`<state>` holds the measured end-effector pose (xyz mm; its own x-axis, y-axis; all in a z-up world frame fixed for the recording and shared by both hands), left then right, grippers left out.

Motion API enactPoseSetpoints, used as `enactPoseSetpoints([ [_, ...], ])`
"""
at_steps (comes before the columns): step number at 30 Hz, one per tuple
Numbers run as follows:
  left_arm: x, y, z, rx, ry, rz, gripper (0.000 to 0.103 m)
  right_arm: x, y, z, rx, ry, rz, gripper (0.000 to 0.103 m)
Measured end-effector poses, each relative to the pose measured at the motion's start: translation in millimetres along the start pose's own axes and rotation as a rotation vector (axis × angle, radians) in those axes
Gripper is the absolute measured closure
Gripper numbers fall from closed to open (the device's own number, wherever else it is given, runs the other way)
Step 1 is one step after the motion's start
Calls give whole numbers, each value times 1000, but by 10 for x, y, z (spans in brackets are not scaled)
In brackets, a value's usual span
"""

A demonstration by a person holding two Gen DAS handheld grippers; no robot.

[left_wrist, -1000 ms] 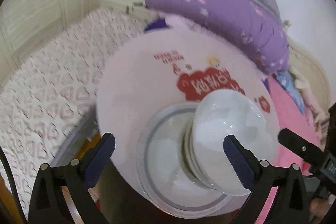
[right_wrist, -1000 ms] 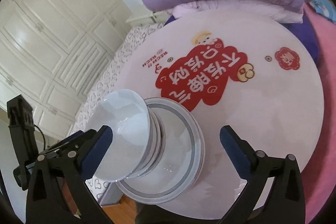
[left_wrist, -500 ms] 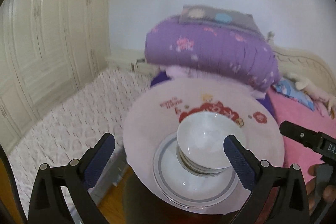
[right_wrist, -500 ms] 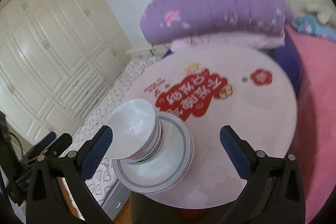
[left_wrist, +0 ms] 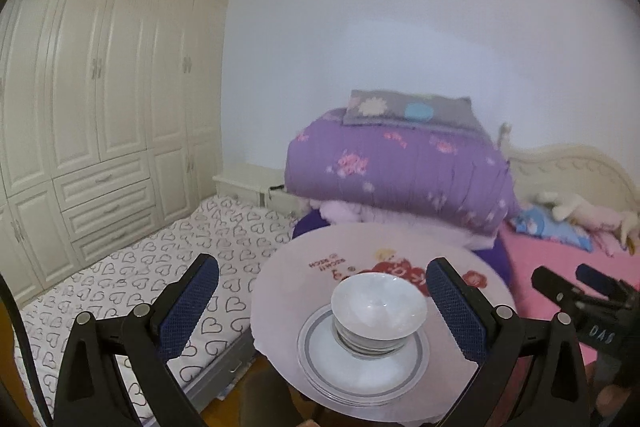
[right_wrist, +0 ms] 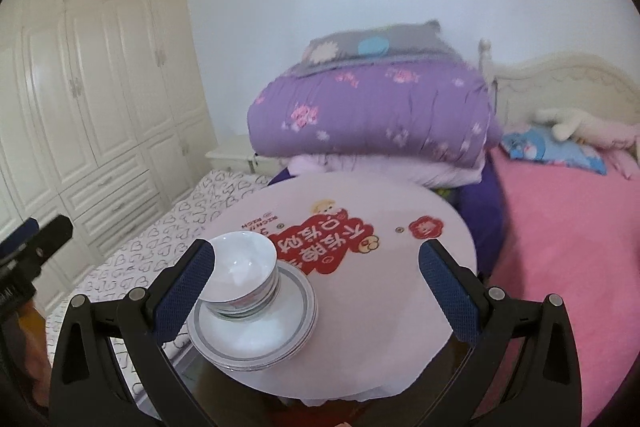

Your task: Organize plates and bowls

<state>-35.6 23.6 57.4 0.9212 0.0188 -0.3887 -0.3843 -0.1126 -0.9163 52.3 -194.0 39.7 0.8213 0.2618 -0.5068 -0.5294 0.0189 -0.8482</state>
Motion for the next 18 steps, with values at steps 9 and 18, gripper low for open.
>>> enactPoseSetpoints([
  [9, -475, 353, 100, -31, -25, -33, 1, -284, 39, 140, -29, 43, -107, 0],
  [18, -643, 382, 45, -17, -61, -73, 1, -277, 93, 280, -72, 52, -109, 0],
])
Point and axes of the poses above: each gripper's, at about its wrist camera, not at the fingertips, and x roughly the way its jaws point, z to its left, y to its underside, the point moved 2 cm from there along x, roughly the way its jaws point, and after that the axes turned 4 degrees about z, right-handed, at the moved point
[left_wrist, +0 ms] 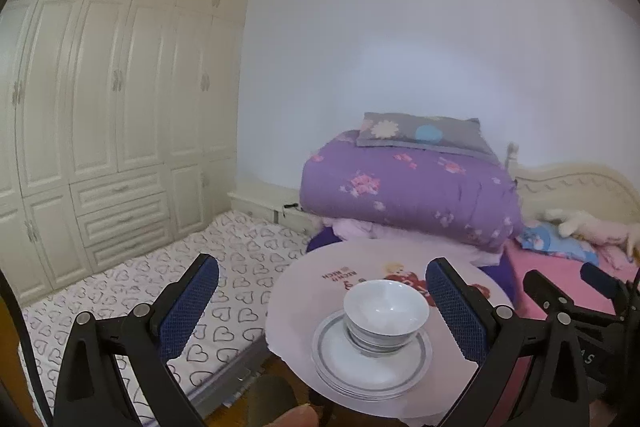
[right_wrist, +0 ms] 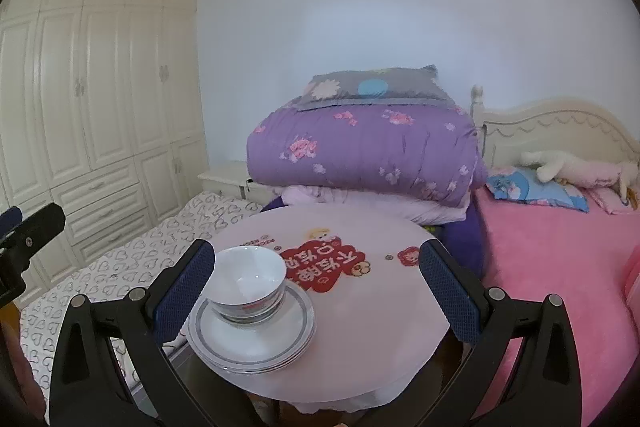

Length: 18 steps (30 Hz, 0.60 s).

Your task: Organize plates and bowls

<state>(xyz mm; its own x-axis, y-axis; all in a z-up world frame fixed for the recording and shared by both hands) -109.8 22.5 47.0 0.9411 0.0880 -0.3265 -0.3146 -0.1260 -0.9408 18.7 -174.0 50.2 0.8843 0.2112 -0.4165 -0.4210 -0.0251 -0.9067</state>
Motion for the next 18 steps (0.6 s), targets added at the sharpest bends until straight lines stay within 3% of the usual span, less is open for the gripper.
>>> enactPoseSetpoints([
  [18, 50, -132, 30, -22, 22, 17, 1, -9, 20, -14, -3, 12, 8, 0],
])
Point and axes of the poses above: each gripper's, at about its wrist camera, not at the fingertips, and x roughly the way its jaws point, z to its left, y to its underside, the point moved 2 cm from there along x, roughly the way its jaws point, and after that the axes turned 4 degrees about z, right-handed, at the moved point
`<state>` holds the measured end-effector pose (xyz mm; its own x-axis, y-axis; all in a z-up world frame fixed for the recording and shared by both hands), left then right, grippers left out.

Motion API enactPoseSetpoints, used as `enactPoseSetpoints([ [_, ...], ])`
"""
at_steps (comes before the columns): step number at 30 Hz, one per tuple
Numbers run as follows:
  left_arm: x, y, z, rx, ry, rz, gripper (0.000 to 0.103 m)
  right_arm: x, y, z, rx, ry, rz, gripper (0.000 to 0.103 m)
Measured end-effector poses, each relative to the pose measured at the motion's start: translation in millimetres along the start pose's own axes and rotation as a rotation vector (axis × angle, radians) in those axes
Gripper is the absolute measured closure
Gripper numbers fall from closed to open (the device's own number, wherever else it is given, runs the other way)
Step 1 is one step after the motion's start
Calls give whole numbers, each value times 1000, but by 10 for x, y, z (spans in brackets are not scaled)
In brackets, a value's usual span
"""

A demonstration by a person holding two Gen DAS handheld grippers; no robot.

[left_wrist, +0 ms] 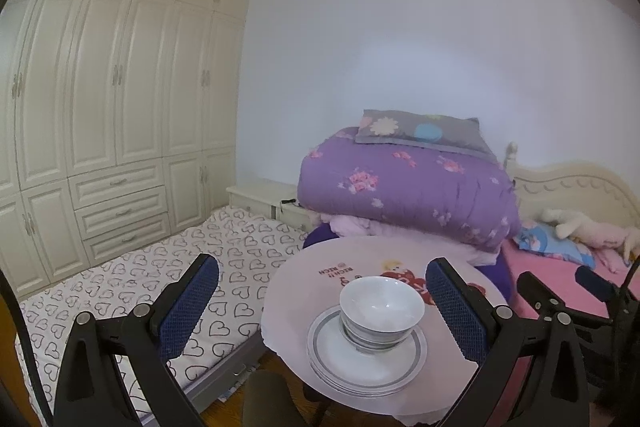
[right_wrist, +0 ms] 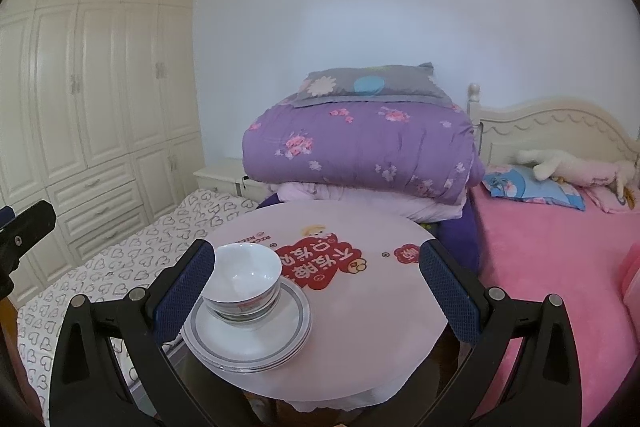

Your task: Organize plates and bowls

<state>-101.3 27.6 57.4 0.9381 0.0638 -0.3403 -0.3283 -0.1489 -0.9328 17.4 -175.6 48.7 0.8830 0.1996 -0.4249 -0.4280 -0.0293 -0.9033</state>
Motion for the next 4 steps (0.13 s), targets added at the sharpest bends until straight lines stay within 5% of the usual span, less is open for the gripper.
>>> enactPoseSetpoints([
  [4, -1, 6, 8, -1, 13, -4, 1, 10, 0, 10, -4, -6, 7, 0],
])
Point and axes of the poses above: each gripper's, at about its wrist camera, not at the fingertips, and x roughly the way its jaws point, z to its left, y to its underside, the point moved 2 cm from there along x, roughly the way its jaws point, and after that the axes turned 4 degrees about z, right-handed, at the moved point
